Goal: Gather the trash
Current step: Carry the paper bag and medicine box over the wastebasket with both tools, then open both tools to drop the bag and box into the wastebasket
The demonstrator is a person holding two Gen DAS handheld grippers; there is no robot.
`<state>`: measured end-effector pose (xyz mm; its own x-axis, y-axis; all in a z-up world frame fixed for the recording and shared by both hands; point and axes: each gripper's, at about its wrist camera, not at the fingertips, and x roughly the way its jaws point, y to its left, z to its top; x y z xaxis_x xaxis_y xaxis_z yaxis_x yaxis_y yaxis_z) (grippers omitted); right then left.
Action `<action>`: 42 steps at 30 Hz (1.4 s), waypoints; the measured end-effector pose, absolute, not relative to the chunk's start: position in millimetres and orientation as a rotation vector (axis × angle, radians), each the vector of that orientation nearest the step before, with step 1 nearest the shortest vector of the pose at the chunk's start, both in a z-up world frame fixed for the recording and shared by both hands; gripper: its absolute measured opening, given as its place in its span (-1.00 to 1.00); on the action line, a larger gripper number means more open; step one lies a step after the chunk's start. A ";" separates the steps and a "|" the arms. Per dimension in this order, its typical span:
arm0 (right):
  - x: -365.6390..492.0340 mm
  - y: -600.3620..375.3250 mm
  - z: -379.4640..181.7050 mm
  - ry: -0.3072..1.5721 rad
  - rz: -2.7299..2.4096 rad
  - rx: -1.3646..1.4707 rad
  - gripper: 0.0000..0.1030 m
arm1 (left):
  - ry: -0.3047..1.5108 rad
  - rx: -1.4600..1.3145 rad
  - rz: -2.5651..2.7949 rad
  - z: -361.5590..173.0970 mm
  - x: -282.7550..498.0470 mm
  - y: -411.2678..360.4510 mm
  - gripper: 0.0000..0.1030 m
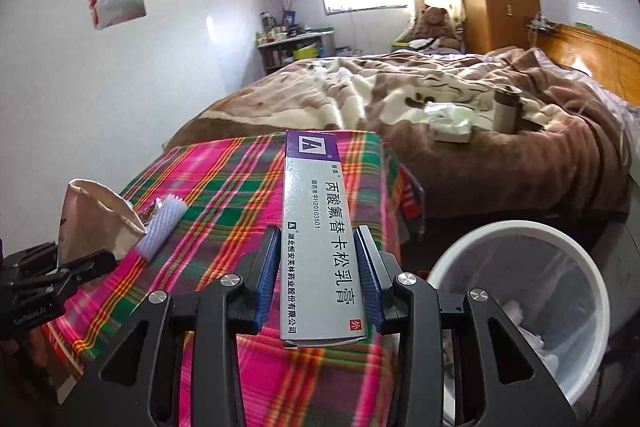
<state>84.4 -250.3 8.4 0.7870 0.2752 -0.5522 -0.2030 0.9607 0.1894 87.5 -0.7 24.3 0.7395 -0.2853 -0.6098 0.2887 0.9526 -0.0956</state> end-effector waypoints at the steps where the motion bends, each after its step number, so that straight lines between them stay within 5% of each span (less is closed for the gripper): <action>1: 82.0 -256.6 9.1 0.607 0.245 0.131 -0.25 | 0.664 0.008 -0.327 26.3 88.6 -8.0 -0.28; 42: 44.8 -387.8 -27.1 0.711 -0.220 0.161 -0.24 | 0.728 0.127 -0.720 3.2 126.7 -251.3 -0.27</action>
<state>44.8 -387.8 -27.1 0.7362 -0.1445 -0.6611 0.2536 0.9647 0.0716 126.7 -251.3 3.2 0.5205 -0.5564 -0.6477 0.6410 0.7557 -0.1341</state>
